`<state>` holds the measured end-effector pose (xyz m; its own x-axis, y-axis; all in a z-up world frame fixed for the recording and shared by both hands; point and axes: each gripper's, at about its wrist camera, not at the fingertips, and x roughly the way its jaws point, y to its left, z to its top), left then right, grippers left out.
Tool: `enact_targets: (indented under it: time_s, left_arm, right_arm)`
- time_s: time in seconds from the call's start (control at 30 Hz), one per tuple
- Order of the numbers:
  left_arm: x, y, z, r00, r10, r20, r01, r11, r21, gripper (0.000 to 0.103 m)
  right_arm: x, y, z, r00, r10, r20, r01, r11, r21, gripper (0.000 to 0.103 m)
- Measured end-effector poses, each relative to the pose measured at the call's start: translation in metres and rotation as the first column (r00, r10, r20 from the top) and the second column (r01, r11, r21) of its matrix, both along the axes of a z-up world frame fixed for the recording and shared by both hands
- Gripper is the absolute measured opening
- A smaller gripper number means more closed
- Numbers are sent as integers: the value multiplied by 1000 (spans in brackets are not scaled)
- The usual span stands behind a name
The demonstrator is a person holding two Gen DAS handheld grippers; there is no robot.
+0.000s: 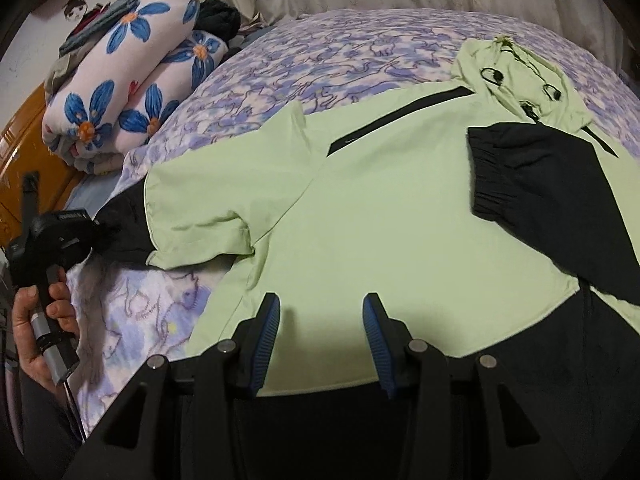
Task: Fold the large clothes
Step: 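Fold the held sleeve across the jacket front and release with the left gripper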
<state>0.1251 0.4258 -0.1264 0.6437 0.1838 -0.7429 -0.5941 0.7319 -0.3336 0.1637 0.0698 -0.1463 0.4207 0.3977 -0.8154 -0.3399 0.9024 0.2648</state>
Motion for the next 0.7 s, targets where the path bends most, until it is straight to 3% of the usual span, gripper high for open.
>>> enact_targets:
  time_s: [0.1, 0.17, 0.33, 0.43, 0.53, 0.6, 0.63, 0.7]
  left_arm:
    - [14, -47, 41, 991, -121, 60, 116, 990, 75, 3]
    - [24, -92, 66, 969, -228, 95, 217, 970, 111, 3]
    - [49, -203, 84, 891, -443, 100, 426, 892, 150, 3]
    - [55, -255, 69, 860, -508, 46, 496, 855, 153, 3]
    - [65, -303, 37, 824, -565, -38, 566, 816, 118, 5]
    - [72, -330, 4, 794, -596, -120, 607, 789, 94, 13]
    - [70, -340, -6, 789, -597, -148, 612, 785, 94, 15]
    - [68, -349, -21, 778, -600, -188, 622, 777, 98, 30]
  right_arm:
    - [-2, -16, 7, 1000, -24, 9, 23, 999, 32, 43]
    - [-3, -31, 12, 999, -44, 15, 43, 998, 53, 43]
    - [-8, -82, 24, 992, -123, 41, 119, 989, 90, 43]
    - [-12, -117, 26, 982, -183, 51, 177, 980, 95, 43]
    - [-13, -153, 21, 968, -249, 39, 244, 965, 92, 43]
    - [-12, -171, 15, 960, -279, 21, 276, 957, 90, 43]
    - [-12, -179, 11, 956, -293, 11, 290, 952, 92, 43]
    - [-13, -192, 5, 951, -310, -8, 309, 946, 97, 43]
